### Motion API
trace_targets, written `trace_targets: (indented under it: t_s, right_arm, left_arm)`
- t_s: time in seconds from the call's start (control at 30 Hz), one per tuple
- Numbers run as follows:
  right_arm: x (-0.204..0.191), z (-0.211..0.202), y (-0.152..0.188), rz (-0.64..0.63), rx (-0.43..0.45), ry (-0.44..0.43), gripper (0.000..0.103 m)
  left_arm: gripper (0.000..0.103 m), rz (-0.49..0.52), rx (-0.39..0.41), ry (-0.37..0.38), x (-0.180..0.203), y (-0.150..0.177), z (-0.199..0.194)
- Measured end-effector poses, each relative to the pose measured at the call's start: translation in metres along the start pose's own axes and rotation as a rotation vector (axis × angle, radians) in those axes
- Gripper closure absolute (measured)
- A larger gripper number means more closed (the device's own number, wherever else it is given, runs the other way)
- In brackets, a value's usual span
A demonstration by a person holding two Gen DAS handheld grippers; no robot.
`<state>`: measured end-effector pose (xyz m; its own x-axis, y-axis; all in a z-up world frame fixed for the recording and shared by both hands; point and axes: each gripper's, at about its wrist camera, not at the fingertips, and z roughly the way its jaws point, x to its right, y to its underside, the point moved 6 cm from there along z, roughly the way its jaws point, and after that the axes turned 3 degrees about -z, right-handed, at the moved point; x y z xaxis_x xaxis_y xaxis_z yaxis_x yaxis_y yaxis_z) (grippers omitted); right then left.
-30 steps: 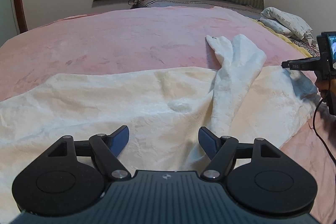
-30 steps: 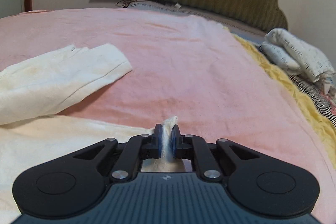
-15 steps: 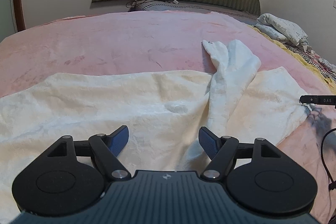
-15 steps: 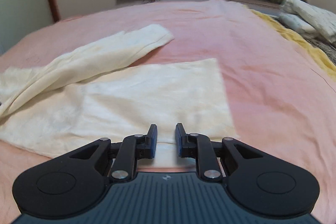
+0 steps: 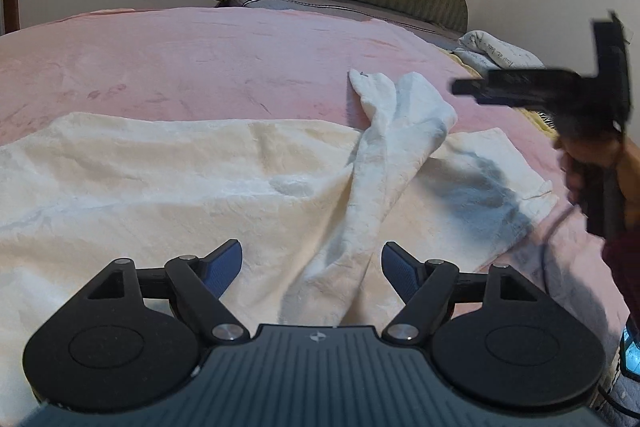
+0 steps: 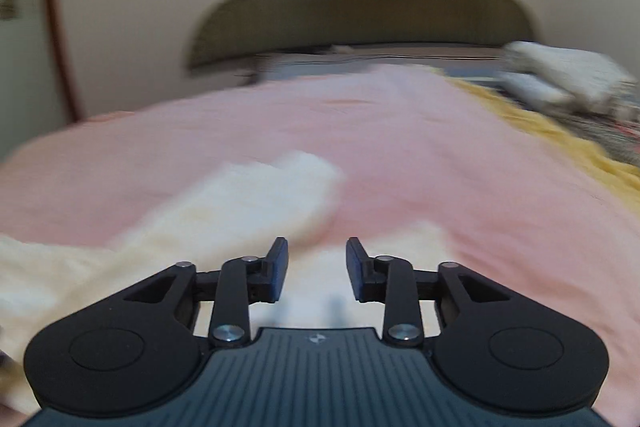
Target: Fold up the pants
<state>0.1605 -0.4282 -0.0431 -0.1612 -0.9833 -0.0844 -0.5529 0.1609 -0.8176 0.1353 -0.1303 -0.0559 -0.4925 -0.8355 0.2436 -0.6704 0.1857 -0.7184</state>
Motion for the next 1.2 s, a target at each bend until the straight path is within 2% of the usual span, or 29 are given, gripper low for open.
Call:
trace_targets:
  t_s: [0.07,0.17,0.3,0.37,0.4,0.5,0.6,0.73,0.83,1.03,1.2]
  right_arm:
    - [-0.032,0.035,-0.02,-0.025,-0.019,-0.029,0.032]
    - [-0.064,0.092,-0.039,-0.043,-0.09,0.017,0.03]
    - [-0.073,0.151,-0.033,-0.033,-0.247,0.099,0.03]
    - [-0.069,0.162,-0.026,-0.068,-0.268,0.125,0.033]
    - [-0.066,0.161,-0.021,-0.088,-0.259,0.128,0.052]
    - [-0.048,0.147,-0.018,-0.04,-0.217,0.135,0.091]
    - [-0.022,0.118,-0.018,0.083,-0.129,0.091,0.094]
    - [0.022,0.06,-0.014,0.289,0.0,0.01,0.094]
    - [0.055,0.016,-0.004,0.399,0.065,-0.033,0.094]
    - [0.095,-0.029,0.04,0.502,0.074,-0.014,0.094]
    - [0.118,-0.025,0.079,0.659,0.026,-0.054,0.091]
  left_arm:
    - [0.024,0.02,-0.004,-0.003,0.003,0.001,0.001]
    - [0.024,0.052,-0.004,-0.021,0.005,0.002,0.004]
    - [0.024,0.061,-0.006,-0.018,0.006,0.002,0.007]
    - [0.024,0.07,0.001,-0.017,0.008,0.001,0.008]
    - [0.024,0.08,0.006,-0.02,0.009,0.0,0.008]
    - [0.024,0.121,0.014,-0.047,0.013,-0.003,0.012]
    - [0.024,0.176,0.024,-0.056,0.023,-0.004,0.017]
    - [0.026,0.264,0.029,-0.083,0.039,-0.002,0.025]
    - [0.029,0.293,0.034,-0.091,0.046,0.0,0.032]
    - [0.028,0.331,0.039,-0.105,0.055,0.008,0.038]
    - [0.028,0.393,0.042,-0.12,0.067,0.013,0.044]
